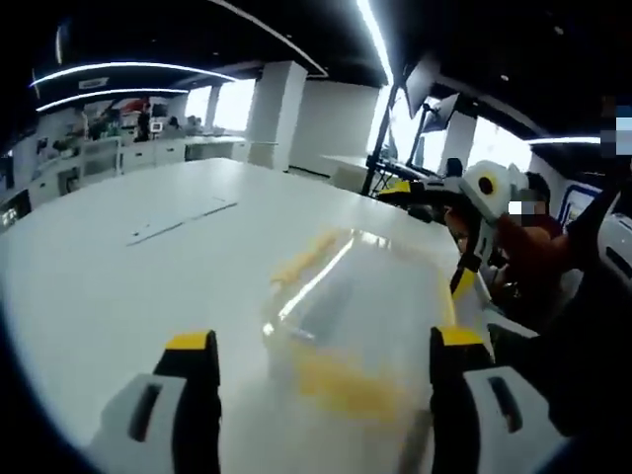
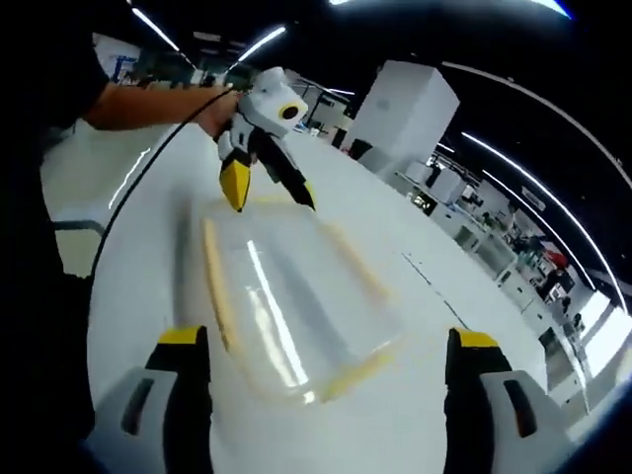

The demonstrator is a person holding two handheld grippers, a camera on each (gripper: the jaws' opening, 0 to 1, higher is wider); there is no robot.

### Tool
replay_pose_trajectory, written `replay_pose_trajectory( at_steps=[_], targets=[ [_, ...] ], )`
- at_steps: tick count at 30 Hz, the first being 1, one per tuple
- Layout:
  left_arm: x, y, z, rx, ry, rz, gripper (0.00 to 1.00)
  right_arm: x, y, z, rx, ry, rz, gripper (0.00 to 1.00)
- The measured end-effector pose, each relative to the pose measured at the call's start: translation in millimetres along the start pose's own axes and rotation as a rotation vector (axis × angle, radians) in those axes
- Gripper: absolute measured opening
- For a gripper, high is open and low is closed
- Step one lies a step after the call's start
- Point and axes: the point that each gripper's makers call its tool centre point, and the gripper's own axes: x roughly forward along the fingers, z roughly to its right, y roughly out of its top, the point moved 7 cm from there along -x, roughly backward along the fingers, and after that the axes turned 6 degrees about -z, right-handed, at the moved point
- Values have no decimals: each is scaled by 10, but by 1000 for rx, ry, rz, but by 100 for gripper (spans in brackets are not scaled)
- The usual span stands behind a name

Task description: Snap each plastic latch of the storage box into its locked position after aligning the lid with the box until every specified latch is closed and the lid sits flush.

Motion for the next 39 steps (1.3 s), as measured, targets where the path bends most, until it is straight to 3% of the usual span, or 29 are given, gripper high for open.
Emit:
replay_pose_trajectory(
  at_steps=[1, 5, 9, 16, 25, 28, 31, 34, 39],
  targets=[
    [-62, -38, 27, 10, 13, 2, 88, -5, 2, 32, -57, 4, -9, 99],
    [-156, -123, 145, 33, 74, 13, 89, -42, 20, 118, -79, 6, -2, 99],
    [-249, -208, 390, 33, 73, 24, 94, -43, 17, 232, -136, 29, -20, 100],
    [-313, -300, 620, 133, 151, 48, 99, -87, 45, 315, -251, 95, -78, 100],
    [-290, -526, 680, 85, 186, 48, 100, -181, 152, 425, -338, 180, -67, 100],
    [-269, -567, 742, 101, 212, 41, 99, -156, 136, 463, -382, 194, -99, 100],
    [-247, -590, 681, 115, 239, 26, 99, -91, 117, 511, -402, 197, -117, 100],
    [-226, -594, 720, 122, 259, 33, 99, -28, 138, 541, -402, 238, -99, 100],
    [-271, -549, 748, 182, 383, 63, 97, 50, 176, 583, -463, 311, -98, 100]
  ],
)
